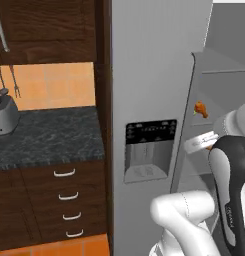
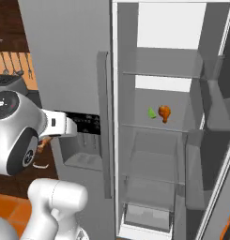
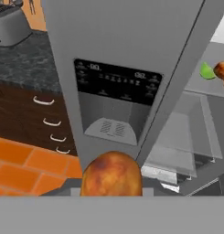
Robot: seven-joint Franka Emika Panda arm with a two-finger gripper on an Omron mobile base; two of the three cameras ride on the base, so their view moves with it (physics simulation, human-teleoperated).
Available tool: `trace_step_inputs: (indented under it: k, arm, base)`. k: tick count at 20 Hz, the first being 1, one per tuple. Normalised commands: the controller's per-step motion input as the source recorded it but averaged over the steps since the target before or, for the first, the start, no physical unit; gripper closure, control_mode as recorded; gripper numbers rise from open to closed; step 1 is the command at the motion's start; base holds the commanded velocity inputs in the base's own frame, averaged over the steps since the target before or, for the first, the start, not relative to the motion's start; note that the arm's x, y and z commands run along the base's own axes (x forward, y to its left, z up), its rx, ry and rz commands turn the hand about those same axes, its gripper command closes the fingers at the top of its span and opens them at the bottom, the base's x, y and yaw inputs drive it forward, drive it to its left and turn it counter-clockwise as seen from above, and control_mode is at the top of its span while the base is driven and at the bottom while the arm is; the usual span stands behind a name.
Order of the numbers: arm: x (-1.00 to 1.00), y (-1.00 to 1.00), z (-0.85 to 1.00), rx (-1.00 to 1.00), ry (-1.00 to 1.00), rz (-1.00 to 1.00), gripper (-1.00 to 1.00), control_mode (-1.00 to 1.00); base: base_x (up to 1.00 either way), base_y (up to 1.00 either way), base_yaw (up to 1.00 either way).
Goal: Place one lemon wedge and one chicken drumstick in each tupperware on the nearby counter, to pack two identical lunches.
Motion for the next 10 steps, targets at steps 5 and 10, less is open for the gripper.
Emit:
trace_step_inputs:
  k: [5, 10]
  arm:
    - [0.00, 0.00, 0.00, 0.00, 0.00, 0.00, 1.00, 1.00]
    - [0.00, 0.00, 0.00, 0.00, 0.00, 0.00, 1.00, 1.00]
  base:
    - [-0.03, 1.00, -0.05]
    - [-0.28, 1.00, 0.00]
